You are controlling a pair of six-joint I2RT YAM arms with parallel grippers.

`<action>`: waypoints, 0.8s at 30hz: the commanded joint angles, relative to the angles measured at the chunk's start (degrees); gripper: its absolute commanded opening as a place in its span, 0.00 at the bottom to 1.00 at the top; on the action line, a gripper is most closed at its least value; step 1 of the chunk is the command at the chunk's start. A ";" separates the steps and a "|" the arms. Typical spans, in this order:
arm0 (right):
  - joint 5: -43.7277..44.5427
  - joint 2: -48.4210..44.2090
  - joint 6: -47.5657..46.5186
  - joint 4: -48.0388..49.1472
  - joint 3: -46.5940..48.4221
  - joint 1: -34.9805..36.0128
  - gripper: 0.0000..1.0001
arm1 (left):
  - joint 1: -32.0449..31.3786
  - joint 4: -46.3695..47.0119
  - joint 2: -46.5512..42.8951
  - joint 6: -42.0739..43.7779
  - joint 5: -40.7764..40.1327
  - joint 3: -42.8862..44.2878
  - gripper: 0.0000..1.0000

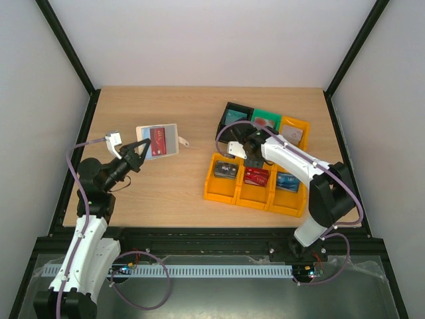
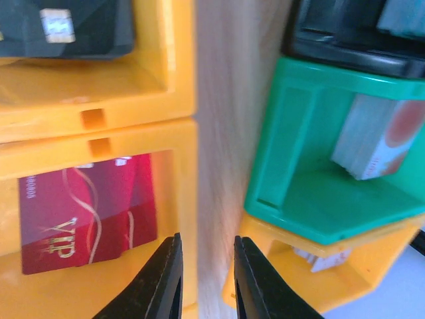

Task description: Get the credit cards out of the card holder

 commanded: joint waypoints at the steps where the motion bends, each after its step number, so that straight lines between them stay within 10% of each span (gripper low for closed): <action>1: 4.98 -4.08 2.53 5.84 2.24 -0.23 0.21 | 0.38 1.88 -0.70 1.72 1.38 0.40 0.02; 7: -12.58 -8.91 14.91 6.32 9.84 0.19 0.25 | 0.38 2.15 -0.66 2.03 1.55 0.82 0.02; 15: -15.29 -30.36 73.11 33.38 -17.45 0.38 0.26 | 0.24 3.18 -0.17 2.23 1.96 0.55 0.02; 24: -14.38 -34.11 96.56 15.19 -27.29 0.39 0.13 | -0.15 4.79 -0.36 1.41 1.53 -0.80 0.02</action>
